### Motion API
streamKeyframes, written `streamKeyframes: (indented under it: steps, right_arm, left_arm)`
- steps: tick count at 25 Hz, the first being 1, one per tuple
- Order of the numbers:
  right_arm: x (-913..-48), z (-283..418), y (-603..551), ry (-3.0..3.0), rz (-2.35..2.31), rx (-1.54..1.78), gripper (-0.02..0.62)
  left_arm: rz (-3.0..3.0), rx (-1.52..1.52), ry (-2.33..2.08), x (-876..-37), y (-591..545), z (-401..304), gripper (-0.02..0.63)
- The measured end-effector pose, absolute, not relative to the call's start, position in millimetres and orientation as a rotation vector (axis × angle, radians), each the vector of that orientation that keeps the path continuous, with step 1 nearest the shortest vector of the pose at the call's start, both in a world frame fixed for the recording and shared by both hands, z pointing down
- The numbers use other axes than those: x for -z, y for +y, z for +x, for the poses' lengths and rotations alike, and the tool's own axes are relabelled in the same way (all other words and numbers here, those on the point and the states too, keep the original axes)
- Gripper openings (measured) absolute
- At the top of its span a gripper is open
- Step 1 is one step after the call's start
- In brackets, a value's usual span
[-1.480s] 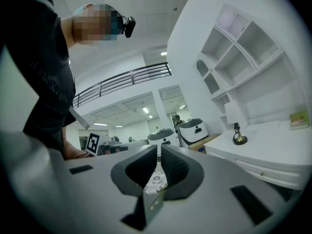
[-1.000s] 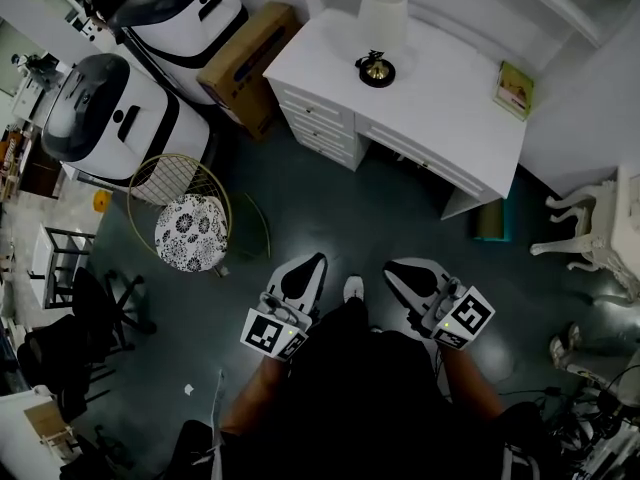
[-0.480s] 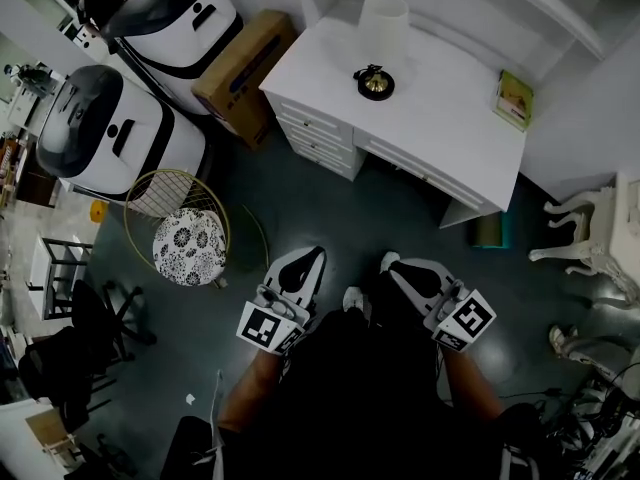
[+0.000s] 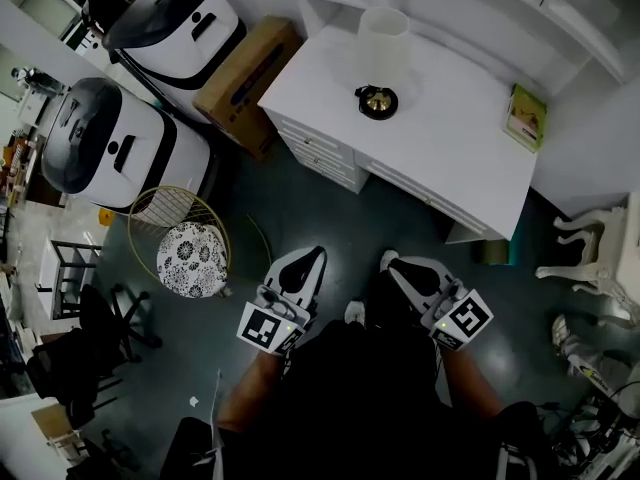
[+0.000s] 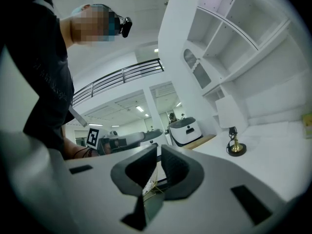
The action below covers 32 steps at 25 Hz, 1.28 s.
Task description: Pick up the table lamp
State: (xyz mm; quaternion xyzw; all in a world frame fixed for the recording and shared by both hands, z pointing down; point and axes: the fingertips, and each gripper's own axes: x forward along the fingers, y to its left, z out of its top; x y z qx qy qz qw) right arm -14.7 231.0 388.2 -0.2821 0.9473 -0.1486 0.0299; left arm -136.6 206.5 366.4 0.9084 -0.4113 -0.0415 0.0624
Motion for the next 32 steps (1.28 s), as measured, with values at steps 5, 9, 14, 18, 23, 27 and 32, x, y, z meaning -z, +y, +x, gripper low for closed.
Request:
streamKeyframes:
  steps: [5, 9, 14, 18, 23, 27, 32]
  right_arm:
    - [-389.5, -2.1, 184.9, 2.953, -0.868, 0.455, 0.044]
    - [-393.9, 11.6, 150.4, 2.965, -0.843, 0.458, 0.044]
    - [-402.4, 28.2, 108.3, 2.971, -0.844, 0.452, 0.044]
    - [-407.0, 39.4, 76.5, 2.972, -0.858, 0.457, 0.044]
    - [-413.4, 51.3, 39.0, 2.992, -0.856, 0.451, 0.044]
    - [-412.6, 60.0, 14.5, 2.954, -0.872, 0.473, 0.044]
    - [-416.3, 61.3, -7.2, 2.988, -0.845, 0.428, 0.044]
  left_arm:
    - [2.752, 0.095, -1.227, -370.5, 161.3, -114.7, 0.018]
    - [2.771, 0.101, -1.229, -367.8, 130.4, -97.7, 0.018]
    - [2.714, 0.072, -1.269, -375.6, 97.1, -92.0, 0.018]
    - [2.697, 0.062, -1.291, -378.8, 74.2, -86.7, 0.018]
    - [2.674, 0.049, -1.313, -380.9, 42.7, -75.4, 0.018]
    - [2.701, 0.017, -1.321, -370.0, 28.0, -61.2, 0.018]
    - [2.693, 0.006, -1.348, -365.2, 17.0, -57.3, 0.018]
